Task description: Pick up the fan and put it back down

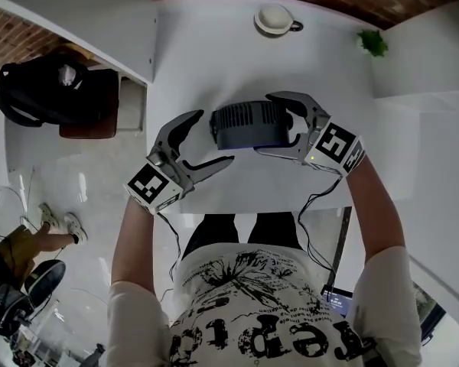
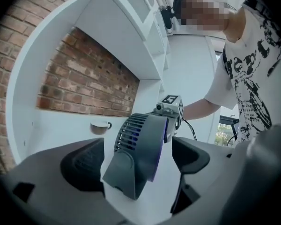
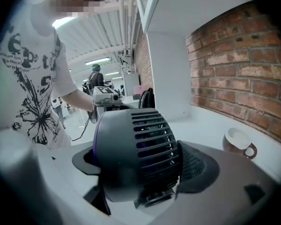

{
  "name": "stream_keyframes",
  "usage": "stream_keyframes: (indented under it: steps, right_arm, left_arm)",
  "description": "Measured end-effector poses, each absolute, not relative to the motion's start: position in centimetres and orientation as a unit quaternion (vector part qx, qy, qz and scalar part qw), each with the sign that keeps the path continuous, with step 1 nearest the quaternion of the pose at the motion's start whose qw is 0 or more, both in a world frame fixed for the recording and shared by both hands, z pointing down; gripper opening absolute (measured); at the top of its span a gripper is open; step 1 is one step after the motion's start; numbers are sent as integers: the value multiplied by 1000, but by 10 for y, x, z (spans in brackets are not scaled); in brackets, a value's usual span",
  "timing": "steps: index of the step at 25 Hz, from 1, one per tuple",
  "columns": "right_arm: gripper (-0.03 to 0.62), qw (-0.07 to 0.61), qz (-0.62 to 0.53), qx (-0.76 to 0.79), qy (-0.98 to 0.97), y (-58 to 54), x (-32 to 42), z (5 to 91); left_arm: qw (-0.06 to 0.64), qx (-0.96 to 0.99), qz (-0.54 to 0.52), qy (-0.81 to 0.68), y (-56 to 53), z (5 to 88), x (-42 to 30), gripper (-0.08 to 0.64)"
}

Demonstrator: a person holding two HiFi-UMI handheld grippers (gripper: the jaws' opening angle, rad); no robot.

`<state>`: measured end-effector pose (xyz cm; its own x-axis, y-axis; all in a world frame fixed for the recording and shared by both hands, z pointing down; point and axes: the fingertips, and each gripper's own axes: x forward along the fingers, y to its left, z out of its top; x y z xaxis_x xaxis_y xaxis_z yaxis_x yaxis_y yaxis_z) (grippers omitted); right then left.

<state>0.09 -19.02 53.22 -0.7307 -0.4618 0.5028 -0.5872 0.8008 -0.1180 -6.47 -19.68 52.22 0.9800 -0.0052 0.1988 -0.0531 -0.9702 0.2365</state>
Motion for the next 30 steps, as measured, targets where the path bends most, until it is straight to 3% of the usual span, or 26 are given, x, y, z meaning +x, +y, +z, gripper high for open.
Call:
stream_keyframes:
  steps: [12,30]
  right_arm:
    - [468,195,115,294,-928,-196,0,532]
    - [456,162,101,317,-929,-183,-6,509]
  left_arm:
    - [125,988,60,64,-200,545,-33,445]
    - [108,991,41,61,-185,526,-30,430]
